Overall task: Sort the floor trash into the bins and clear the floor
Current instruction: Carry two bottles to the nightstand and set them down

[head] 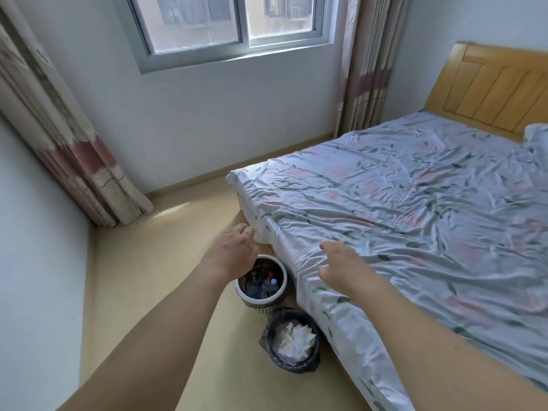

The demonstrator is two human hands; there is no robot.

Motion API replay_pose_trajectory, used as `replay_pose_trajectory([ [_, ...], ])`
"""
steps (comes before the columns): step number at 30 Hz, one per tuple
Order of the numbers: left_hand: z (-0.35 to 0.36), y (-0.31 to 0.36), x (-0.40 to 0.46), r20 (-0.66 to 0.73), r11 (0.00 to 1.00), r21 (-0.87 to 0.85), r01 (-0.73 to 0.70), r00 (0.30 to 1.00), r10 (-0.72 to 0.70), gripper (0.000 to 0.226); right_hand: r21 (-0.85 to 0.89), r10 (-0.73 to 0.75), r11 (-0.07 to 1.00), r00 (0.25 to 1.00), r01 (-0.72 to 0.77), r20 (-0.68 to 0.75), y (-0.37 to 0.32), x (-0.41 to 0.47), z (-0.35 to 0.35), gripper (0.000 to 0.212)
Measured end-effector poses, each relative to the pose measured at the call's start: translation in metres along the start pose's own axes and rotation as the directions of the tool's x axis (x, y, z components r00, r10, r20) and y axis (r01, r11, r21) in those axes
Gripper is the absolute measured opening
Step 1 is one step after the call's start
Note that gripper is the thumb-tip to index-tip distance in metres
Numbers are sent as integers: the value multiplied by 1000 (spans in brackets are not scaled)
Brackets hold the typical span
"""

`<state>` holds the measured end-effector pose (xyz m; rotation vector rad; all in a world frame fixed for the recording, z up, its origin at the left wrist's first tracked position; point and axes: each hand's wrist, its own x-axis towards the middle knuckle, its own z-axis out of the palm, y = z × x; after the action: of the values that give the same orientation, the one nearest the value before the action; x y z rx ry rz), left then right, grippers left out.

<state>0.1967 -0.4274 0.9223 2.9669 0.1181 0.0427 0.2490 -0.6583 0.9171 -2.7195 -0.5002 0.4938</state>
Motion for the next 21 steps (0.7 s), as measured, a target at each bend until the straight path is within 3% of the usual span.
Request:
replay_pose_trajectory([
  [6, -31, 18, -28, 0, 999, -32, 27, 1000, -27, 46, 49, 21, 999, 999, -19, -32, 0, -37, -31, 54],
  [13, -27, 53, -16, 37, 991, -35, -127, 991, 128, 49, 34, 135, 990, 990, -134, -40, 36, -89, -38, 57],
  [21, -29, 212, -14, 70, 916, -45, -398, 914, 400, 51, 98, 319, 947, 935, -307, -153, 142, -181, -79, 56],
])
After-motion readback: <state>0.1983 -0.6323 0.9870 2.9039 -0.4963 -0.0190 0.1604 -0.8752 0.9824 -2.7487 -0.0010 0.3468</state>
